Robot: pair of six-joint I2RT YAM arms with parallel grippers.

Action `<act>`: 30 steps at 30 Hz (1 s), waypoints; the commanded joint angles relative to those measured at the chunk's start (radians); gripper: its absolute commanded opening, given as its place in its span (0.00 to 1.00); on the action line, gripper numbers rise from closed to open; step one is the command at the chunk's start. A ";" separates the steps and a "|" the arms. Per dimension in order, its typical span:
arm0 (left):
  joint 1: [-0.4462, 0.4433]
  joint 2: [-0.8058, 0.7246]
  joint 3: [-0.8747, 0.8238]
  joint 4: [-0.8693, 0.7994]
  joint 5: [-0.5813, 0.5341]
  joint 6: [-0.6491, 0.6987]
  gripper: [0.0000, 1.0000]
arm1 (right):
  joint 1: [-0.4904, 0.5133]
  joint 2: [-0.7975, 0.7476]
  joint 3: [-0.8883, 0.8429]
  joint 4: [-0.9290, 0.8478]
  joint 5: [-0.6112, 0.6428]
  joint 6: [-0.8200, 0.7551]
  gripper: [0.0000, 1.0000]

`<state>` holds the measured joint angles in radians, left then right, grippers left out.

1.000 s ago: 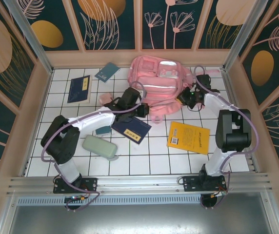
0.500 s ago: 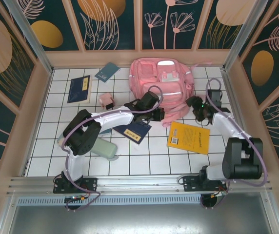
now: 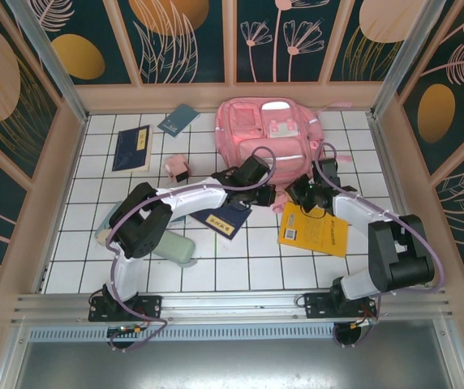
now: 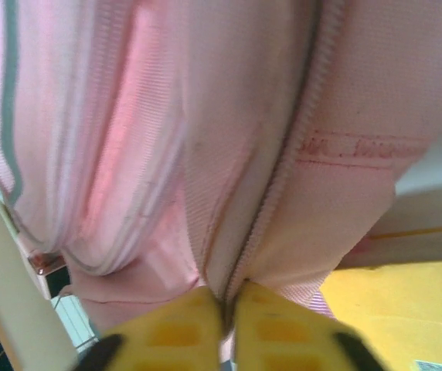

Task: Pack the student bag
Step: Unzip the student bag at the top-center of the table.

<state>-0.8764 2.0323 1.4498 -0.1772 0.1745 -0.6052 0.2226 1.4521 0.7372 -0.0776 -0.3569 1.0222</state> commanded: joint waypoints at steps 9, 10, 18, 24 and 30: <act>0.157 -0.049 -0.038 -0.234 -0.179 0.094 0.00 | -0.177 -0.040 0.026 -0.058 0.105 -0.110 0.00; 0.177 -0.046 -0.036 -0.244 -0.188 0.107 0.00 | -0.187 -0.045 0.026 -0.061 0.104 -0.117 0.00; 0.284 0.064 0.122 -0.336 -0.280 0.211 0.00 | -0.243 -0.064 0.040 -0.084 0.100 -0.170 0.00; 0.275 0.015 0.125 -0.266 -0.061 0.204 0.00 | -0.301 -0.004 0.097 -0.083 0.089 -0.230 0.00; 0.176 -0.057 0.131 -0.193 0.067 0.130 0.00 | -0.337 0.100 0.237 -0.107 0.111 -0.297 0.00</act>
<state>-0.6289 2.0556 1.5612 -0.4076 0.1715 -0.4301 -0.1009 1.5166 0.9031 -0.1513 -0.2874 0.7864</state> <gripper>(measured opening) 0.048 0.062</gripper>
